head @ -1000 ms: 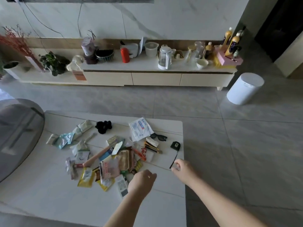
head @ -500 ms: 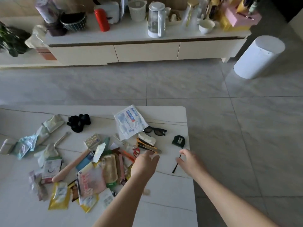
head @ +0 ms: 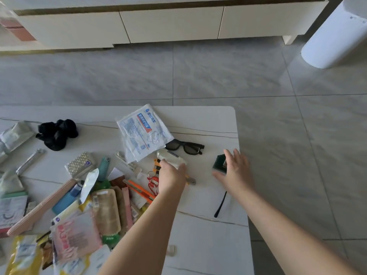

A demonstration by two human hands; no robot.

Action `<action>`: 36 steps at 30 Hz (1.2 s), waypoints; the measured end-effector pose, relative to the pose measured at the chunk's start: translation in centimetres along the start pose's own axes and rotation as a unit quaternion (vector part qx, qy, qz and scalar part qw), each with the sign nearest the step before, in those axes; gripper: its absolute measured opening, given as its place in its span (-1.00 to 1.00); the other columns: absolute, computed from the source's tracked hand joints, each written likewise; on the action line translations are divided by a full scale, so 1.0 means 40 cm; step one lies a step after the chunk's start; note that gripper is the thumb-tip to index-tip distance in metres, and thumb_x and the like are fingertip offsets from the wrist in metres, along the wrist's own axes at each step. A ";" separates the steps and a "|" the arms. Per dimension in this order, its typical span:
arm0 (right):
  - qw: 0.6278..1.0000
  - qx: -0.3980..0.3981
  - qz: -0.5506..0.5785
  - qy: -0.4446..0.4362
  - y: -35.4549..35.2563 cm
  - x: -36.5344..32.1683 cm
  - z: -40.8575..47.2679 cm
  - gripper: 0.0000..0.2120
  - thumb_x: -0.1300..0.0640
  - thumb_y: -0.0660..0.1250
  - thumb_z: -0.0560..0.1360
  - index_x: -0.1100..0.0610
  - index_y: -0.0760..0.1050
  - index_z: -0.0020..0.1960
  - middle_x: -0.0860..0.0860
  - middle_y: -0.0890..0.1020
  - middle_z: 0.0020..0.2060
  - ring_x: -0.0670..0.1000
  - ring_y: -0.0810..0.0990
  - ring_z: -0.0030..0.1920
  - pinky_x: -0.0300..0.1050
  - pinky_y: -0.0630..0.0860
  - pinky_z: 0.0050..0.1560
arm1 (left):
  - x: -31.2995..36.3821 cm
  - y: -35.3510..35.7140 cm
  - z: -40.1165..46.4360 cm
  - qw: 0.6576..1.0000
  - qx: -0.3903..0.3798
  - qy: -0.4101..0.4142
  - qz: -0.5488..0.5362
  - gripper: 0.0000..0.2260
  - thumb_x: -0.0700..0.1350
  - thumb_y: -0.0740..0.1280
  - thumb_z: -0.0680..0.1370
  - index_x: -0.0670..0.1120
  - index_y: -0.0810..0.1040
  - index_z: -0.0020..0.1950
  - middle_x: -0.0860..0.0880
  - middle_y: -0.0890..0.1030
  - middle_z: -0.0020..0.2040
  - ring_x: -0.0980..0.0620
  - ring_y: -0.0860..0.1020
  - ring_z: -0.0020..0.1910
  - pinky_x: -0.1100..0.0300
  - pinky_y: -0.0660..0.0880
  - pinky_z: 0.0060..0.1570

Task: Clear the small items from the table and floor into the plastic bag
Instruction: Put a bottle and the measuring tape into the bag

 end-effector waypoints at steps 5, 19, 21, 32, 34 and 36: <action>0.999 -0.036 0.013 0.019 0.047 0.013 0.034 -0.27 -0.09 0.30 0.49 0.06 0.04 0.53 0.08 0.17 0.46 0.20 0.09 0.46 0.03 0.18 0.43 | 0.002 0.004 0.069 0.999 0.023 -0.041 -0.020 -0.51 0.19 0.24 0.53 -0.14 0.20 0.20 -0.15 0.61 -0.08 -0.12 0.61 -0.14 -0.04 0.57 0.02; 0.997 -0.026 0.072 0.015 0.074 -0.004 -0.048 -0.50 0.08 0.37 0.42 0.08 0.30 0.32 0.07 0.43 0.16 0.09 0.34 0.19 -0.13 0.37 0.06 | -0.019 0.022 0.074 0.995 -0.022 -0.066 -0.074 -0.71 0.07 0.37 0.48 -0.15 0.47 -0.04 -0.04 0.47 -0.31 0.04 0.47 -0.38 0.20 0.48 -0.37; 0.995 -0.036 0.090 0.009 0.055 -0.009 -0.068 -0.47 0.05 0.39 0.41 0.08 0.30 0.32 0.06 0.43 0.14 0.07 0.36 0.16 -0.15 0.37 0.03 | -0.022 0.022 0.056 0.990 -0.031 -0.080 -0.109 -0.66 0.05 0.40 0.47 -0.18 0.49 0.06 -0.05 0.49 -0.25 0.03 0.49 -0.32 0.18 0.53 -0.28; 0.948 -0.111 0.297 0.019 -0.161 -0.122 -0.276 -0.48 0.10 0.50 0.33 0.01 0.30 0.16 0.00 0.47 0.03 -0.07 0.49 -0.14 -0.34 0.38 -0.33 | -0.086 -0.150 -0.224 0.973 -0.018 -0.090 -0.213 -0.75 -0.09 0.41 0.48 -0.20 0.55 0.07 -0.12 0.59 -0.12 -0.05 0.57 -0.15 0.11 0.57 -0.16; 0.929 -0.141 0.341 0.014 -0.206 -0.156 -0.328 -0.49 0.10 0.53 0.31 -0.01 0.31 0.11 -0.02 0.51 -0.02 -0.03 0.57 -0.13 -0.19 0.57 -0.23 | -0.097 -0.204 -0.301 0.970 -0.015 -0.087 -0.225 -0.75 -0.08 0.40 0.49 -0.19 0.54 0.08 -0.11 0.58 -0.12 -0.05 0.57 -0.12 0.08 0.59 -0.13; 0.907 -0.170 0.385 0.005 -0.248 -0.195 -0.385 -0.52 0.17 0.53 0.32 -0.03 0.34 0.11 0.05 0.51 0.04 0.11 0.61 -0.05 -0.06 0.64 -0.19 | -0.108 -0.262 -0.380 0.963 -0.016 -0.094 -0.252 -0.73 -0.06 0.41 0.49 -0.19 0.53 0.10 -0.15 0.59 -0.06 -0.08 0.59 -0.07 0.08 0.62 -0.16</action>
Point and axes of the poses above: each hand's wrist, its own z-axis towards the middle knuckle, its own y-axis out of the palm, x = y × z, the point moved 1 cm from there along z, towards the middle knuckle
